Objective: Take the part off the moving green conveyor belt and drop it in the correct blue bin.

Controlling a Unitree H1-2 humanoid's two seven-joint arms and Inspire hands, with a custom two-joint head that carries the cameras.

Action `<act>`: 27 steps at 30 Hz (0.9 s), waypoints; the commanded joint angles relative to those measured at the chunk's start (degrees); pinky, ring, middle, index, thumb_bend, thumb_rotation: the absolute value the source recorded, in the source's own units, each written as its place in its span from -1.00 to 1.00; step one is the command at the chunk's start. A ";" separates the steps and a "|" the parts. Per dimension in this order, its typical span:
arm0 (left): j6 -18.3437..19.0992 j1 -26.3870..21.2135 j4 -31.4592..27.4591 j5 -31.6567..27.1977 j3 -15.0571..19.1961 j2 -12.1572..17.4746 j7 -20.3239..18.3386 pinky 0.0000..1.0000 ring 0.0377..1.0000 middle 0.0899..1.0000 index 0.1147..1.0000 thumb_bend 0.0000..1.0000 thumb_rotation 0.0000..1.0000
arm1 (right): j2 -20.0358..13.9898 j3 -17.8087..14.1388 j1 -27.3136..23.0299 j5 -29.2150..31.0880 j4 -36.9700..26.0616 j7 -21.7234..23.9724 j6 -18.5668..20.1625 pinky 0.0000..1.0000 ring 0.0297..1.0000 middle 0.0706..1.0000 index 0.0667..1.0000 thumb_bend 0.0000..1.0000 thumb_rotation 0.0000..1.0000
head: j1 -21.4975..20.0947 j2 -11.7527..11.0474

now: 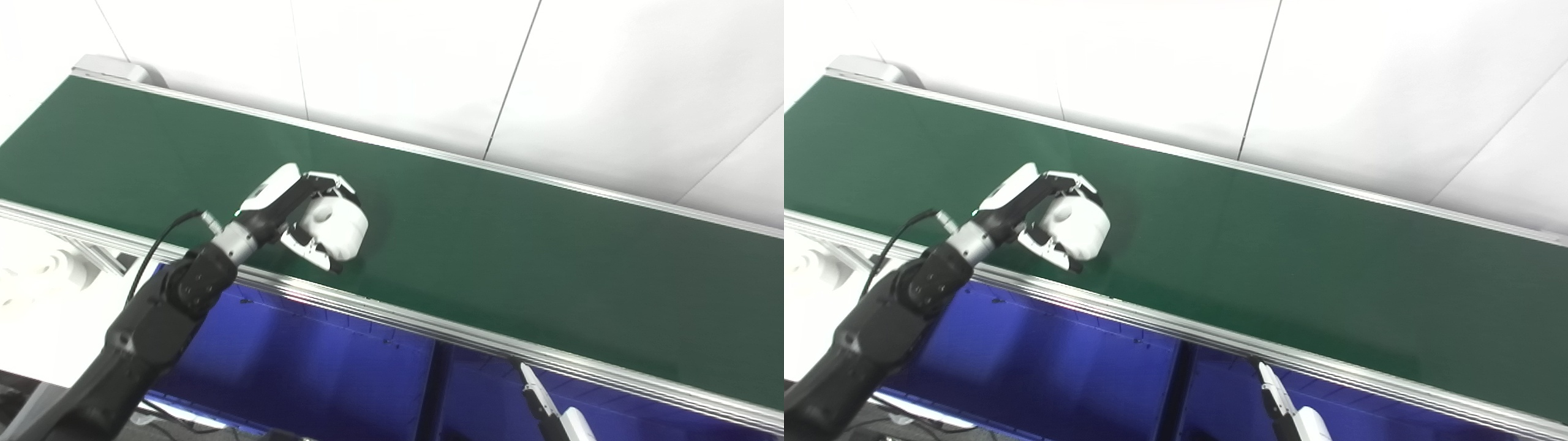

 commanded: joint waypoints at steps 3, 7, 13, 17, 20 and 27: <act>-2.54 3.91 -4.98 -3.05 -0.25 0.18 2.06 -0.02 -0.10 -0.07 -0.20 0.00 -1.00 | 0.50 -0.20 1.17 -0.19 -4.80 0.83 1.06 0.83 0.99 1.00 1.00 0.98 0.46 | -1.65 2.09; -2.52 9.32 -7.49 -2.77 -2.05 -0.13 2.73 -0.05 -0.10 -0.05 -0.20 0.00 -1.00 | 1.21 -0.37 1.20 -0.11 -7.22 2.21 3.23 0.82 0.97 1.00 1.00 0.95 0.46 | -3.92 5.26; -2.54 13.40 -7.66 -3.18 -5.29 -0.45 2.44 -0.03 -0.11 -0.06 -0.20 0.00 -1.00 | 2.54 -0.38 0.85 -1.47 -10.42 3.55 6.25 0.79 0.97 1.00 1.00 0.93 0.44 | -8.09 8.25; -2.54 14.15 -6.83 -4.55 -7.45 -0.15 0.80 -0.07 -0.13 -0.07 -0.17 0.00 -1.00 | 3.71 -0.52 0.65 -2.32 -11.79 4.12 8.00 0.76 0.96 1.00 1.00 0.96 0.42 | -11.43 10.04; -2.54 14.29 -6.67 -4.27 -8.63 -0.02 0.31 -0.10 -0.14 -0.09 -0.15 0.00 -1.00 | 4.38 -0.46 0.74 -3.30 -13.65 4.81 9.91 0.75 0.96 1.00 1.00 0.98 0.47 | -12.92 10.85; -2.49 13.94 -6.65 -2.22 -9.99 -0.65 -1.81 -0.06 -0.12 -0.08 -0.17 0.00 -1.00 | 5.62 -0.78 0.91 -4.17 -15.34 4.34 10.32 0.79 0.96 1.00 1.00 0.94 0.46 | -14.81 13.09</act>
